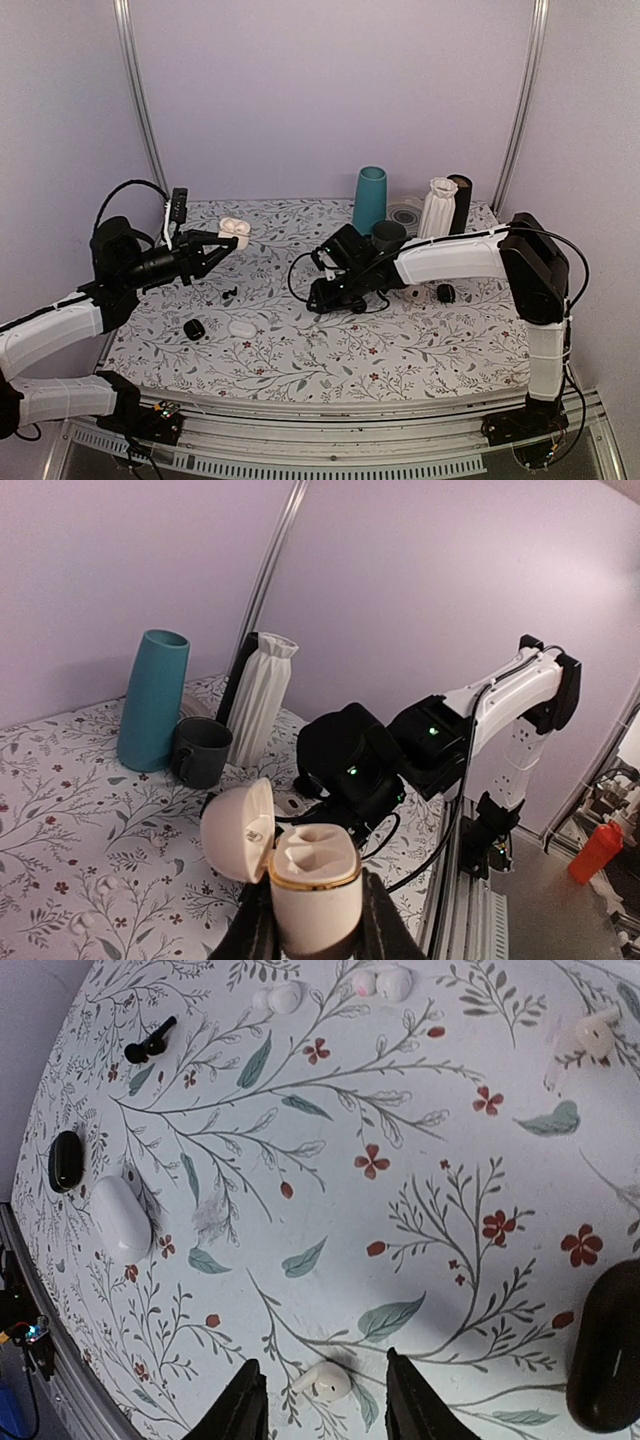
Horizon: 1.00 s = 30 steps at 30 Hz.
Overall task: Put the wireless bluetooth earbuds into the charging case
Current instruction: Move the left earbud to the center of the board, then adjust the left earbud at the center of the board.
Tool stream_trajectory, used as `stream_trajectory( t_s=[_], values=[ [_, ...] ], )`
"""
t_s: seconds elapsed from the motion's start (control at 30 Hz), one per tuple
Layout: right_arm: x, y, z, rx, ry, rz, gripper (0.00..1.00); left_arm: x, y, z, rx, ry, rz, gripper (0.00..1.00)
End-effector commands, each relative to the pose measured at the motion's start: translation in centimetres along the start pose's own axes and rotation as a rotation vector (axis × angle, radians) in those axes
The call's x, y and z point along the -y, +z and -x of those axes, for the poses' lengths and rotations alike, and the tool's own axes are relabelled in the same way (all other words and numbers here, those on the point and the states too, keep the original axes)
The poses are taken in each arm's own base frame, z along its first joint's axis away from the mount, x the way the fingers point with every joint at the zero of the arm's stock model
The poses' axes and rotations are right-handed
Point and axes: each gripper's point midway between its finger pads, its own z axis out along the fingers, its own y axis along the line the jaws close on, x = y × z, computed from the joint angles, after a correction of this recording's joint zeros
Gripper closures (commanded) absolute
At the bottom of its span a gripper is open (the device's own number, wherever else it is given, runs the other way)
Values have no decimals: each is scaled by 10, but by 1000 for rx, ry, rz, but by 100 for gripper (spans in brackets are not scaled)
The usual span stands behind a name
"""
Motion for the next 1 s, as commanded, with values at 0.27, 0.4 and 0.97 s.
stream_trajectory(
  t_s=[0.27, 0.4, 0.97],
  values=[
    [-19, -17, -43, -128, 238, 122, 59, -19, -14, 2, 62, 23, 82, 100],
    [-23, -7, -53, -164, 248, 150, 58, -22, -17, -1, 68, 19, 98, 100],
    [-20, 8, -61, -194, 272, 157, 57, -18, -17, 2, 72, 18, 80, 100]
  ],
)
